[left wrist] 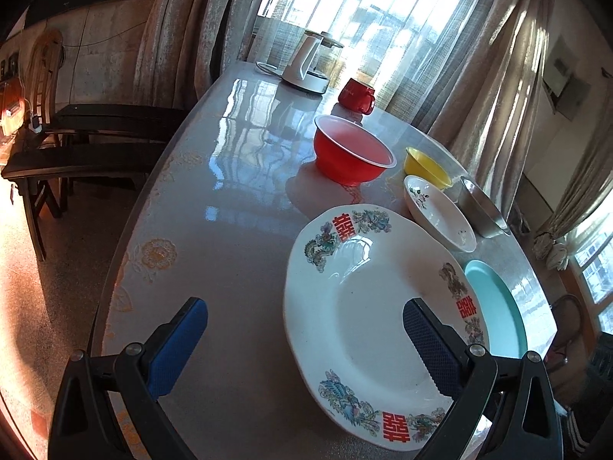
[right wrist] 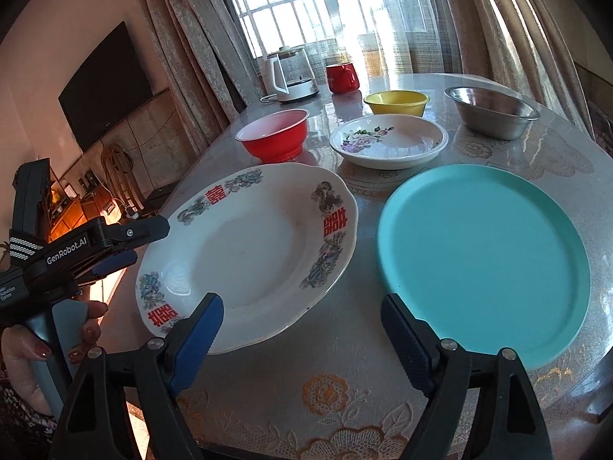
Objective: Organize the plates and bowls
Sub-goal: 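Close the right tool on the large white plate's rim while the left tool grips it too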
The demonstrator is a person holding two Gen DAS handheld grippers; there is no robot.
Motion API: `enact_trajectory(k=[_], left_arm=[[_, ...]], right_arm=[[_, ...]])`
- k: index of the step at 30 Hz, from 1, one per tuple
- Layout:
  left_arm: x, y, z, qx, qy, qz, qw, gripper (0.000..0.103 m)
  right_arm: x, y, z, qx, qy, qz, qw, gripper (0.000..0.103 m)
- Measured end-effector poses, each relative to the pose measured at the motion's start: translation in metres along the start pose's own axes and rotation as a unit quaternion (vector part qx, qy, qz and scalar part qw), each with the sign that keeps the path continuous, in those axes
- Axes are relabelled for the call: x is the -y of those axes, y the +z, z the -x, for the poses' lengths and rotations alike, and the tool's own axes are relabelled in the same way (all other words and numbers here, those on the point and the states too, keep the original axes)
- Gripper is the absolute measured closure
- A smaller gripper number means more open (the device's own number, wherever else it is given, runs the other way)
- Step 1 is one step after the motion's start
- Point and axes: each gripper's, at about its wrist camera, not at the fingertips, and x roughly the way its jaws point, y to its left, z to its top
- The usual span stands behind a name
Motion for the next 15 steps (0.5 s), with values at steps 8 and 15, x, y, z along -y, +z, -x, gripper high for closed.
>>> enact_trajectory(k=[8,15], left_arm=[[-0.001,0.003,-0.014,-0.019,-0.012,0.006,0.9997,0.004],[0.004,0.003,-0.024,-0.030,-0.020,-0.014,0.9993,0.028]], right_arm=[[0.006,0.002,-0.021,-0.016,0.037,-0.035,0.999,0.041],[0.007,0.010,-0.036,-0.011,0.041,-0.050,0.998,0.053]])
